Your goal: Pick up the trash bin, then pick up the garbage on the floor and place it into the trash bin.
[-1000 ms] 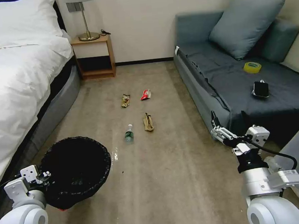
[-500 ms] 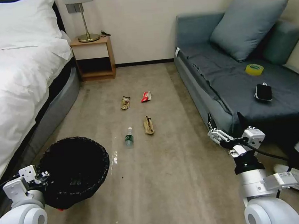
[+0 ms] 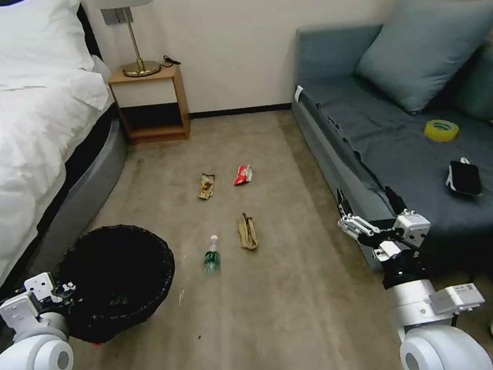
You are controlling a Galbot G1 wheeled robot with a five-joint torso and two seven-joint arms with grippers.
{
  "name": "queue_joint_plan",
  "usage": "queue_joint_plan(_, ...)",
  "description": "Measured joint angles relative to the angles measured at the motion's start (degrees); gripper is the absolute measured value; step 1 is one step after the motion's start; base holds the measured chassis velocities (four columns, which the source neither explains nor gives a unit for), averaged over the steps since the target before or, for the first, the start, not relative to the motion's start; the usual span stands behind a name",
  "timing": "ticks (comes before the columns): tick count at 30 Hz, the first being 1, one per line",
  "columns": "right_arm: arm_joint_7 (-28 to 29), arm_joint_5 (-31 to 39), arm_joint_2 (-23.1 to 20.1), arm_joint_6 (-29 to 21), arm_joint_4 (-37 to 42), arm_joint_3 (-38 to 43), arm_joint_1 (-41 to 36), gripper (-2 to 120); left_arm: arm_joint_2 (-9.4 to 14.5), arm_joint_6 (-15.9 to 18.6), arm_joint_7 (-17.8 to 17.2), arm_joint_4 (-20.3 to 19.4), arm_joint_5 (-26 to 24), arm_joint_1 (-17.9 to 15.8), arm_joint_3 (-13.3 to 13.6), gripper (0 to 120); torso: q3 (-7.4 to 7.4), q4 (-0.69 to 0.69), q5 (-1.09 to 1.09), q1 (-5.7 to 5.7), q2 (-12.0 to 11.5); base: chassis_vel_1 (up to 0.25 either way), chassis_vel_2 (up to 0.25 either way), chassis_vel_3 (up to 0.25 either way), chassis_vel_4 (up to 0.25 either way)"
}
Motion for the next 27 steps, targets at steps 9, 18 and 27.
queue_joint_plan(9, -0.23, -0.14, -0.07, 0.34, -0.37, -0.19, -0.03, 100, 0.05, 0.00, -0.02, 0.65, -0.04, -0.71, -0.01, 2, 0.00, 0.00, 0.00, 0.00, 0.00, -0.241, 0.229, 0.247, -0.239)
queue_joint_plan(18, -1.27, -0.12, -0.02, 1.11, -1.14, -0.75, 0.81, 100, 0.07, 0.00, -0.05, 1.49, -0.04, -1.45, 0.23, 2, 0.00, 0.00, 0.01, 0.00, 0.00, -0.232, 0.235, 0.236, -0.236)
queue_joint_plan(27, -1.79, -0.10, -0.20, 1.53, -2.45, -1.61, 1.93, 100, -0.11, 0.02, -0.05, 2.38, 0.04, -2.17, 0.63, 2, -0.01, -0.01, 0.00, 0.00, 0.00, -0.081, 0.076, 0.086, -0.066)
